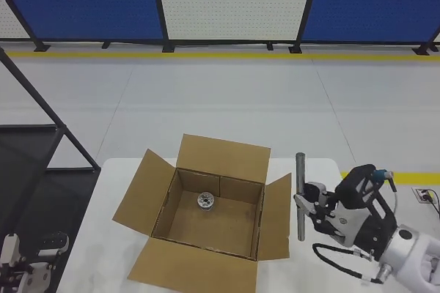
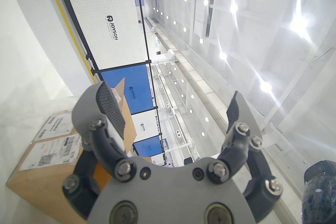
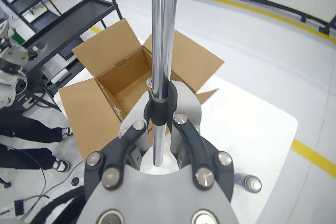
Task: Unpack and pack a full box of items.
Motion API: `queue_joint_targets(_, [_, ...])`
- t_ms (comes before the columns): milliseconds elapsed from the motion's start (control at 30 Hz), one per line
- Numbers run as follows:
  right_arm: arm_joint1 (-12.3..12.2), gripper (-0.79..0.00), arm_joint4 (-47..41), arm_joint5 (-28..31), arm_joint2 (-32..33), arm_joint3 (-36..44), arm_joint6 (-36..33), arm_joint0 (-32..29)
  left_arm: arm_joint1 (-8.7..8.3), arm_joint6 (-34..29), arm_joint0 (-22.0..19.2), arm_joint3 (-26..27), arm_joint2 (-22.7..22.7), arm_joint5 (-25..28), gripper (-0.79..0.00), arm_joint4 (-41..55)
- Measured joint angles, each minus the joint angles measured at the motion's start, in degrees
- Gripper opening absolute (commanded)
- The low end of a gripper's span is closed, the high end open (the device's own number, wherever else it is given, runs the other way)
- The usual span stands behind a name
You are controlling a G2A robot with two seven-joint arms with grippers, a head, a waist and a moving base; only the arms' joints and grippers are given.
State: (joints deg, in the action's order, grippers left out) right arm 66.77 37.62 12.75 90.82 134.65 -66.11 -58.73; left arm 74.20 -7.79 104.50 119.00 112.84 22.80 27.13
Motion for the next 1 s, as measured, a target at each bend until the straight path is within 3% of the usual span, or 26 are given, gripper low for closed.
queue_joint_targets(233, [-0.1, -0.785, 4.1, 1.5, -12.6, 0.0, -4.2, 9.1, 0.00, 0.0, 0.0, 0.0, 0.0, 0.0, 0.000, 0.0])
queue_joint_targets(667, [-0.1, -0.785, 4.0, 1.5, -11.9, 0.0, -4.1, 8.9, 0.00, 0.0, 0.0, 0.0, 0.0, 0.0, 0.000, 0.0])
queue_joint_targets(833, [-0.3, -0.785, 5.7, 3.1, -13.6, -0.2, -0.4, 8.7, 0.00, 0.0, 0.0, 0.0, 0.0, 0.0, 0.000, 0.0])
queue_joint_targets(1000, [0.7, -0.785, 7.5, -0.3, -23.2, -7.1, -4.0, 18.7, 0.00, 0.0, 0.0, 0.0, 0.0, 0.0, 0.000, 0.0])
